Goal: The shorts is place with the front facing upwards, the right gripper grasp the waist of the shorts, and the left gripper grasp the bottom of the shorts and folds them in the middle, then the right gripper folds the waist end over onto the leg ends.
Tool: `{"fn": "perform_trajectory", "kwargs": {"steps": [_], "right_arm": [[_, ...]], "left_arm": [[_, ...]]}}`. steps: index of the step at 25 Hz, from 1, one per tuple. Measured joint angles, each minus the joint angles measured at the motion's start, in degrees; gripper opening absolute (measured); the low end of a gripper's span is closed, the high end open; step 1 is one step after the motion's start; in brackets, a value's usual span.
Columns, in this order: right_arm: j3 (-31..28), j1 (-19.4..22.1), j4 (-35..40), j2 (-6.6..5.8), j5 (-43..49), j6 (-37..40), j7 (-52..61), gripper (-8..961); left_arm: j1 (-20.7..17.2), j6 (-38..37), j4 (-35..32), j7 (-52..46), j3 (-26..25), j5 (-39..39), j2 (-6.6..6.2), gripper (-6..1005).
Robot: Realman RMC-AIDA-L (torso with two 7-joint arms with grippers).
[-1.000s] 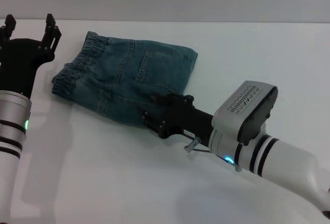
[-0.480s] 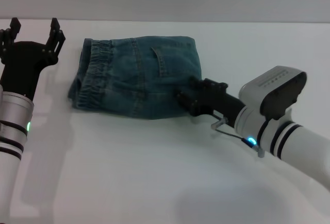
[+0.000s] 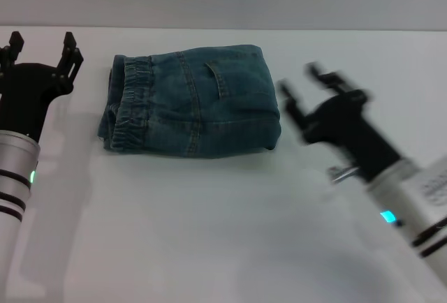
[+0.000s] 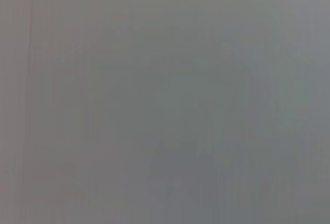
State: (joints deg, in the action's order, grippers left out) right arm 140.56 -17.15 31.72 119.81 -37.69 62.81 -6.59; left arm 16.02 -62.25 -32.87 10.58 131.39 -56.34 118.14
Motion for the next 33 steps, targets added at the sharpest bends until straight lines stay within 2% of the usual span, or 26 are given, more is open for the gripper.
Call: {"fn": "perform_trajectory", "kwargs": {"steps": [2, 4, 7, 9, 10, 13, 16, 26, 33], "right_arm": [[-1.6, 2.6, -0.1, -0.12, -7.3, 4.5, -4.5, 490], [-2.8, 4.5, -4.0, -0.22, -13.7, 11.1, -5.0, 491], [-3.6, 5.8, -12.6, -0.21, -17.4, 19.5, 1.0, 493], [-4.9, 6.6, -16.6, -0.21, -18.9, 22.0, 5.1, 494], [-6.0, 7.0, -18.4, -0.21, -19.7, 22.6, 8.0, 495], [-8.1, 7.4, -21.4, -0.3, -20.2, 23.0, 14.5, 604], [-8.6, 7.6, -21.5, -0.16, -20.3, 23.1, 16.0, 712], [-8.2, 7.5, -20.2, 0.05, -19.9, 24.0, 7.8, 809], [-8.0, 7.5, -20.2, 0.01, -19.8, 24.1, 7.8, 809]], "left_arm": [[0.5, -0.6, 1.8, -1.9, 0.1, 0.2, 0.05, 827], [0.6, -1.1, 3.0, -2.6, 0.1, 0.4, 0.16, 827], [1.0, -1.2, 5.0, -2.9, 0.1, 0.5, 0.24, 827], [1.4, -1.2, 6.9, -3.1, 0.1, 0.6, 0.24, 827], [1.6, -1.1, 7.7, -3.5, 0.1, 0.7, 0.24, 827], [1.9, -1.1, 9.4, -5.1, 0.2, 0.9, 0.14, 827], [2.4, -1.1, 10.4, -6.6, 0.3, 1.0, 0.16, 827], [2.9, -1.2, 11.2, -6.8, 0.3, 6.5, 0.36, 827], [2.4, -2.6, 11.2, -6.8, 0.3, 6.8, 0.35, 827]]}}
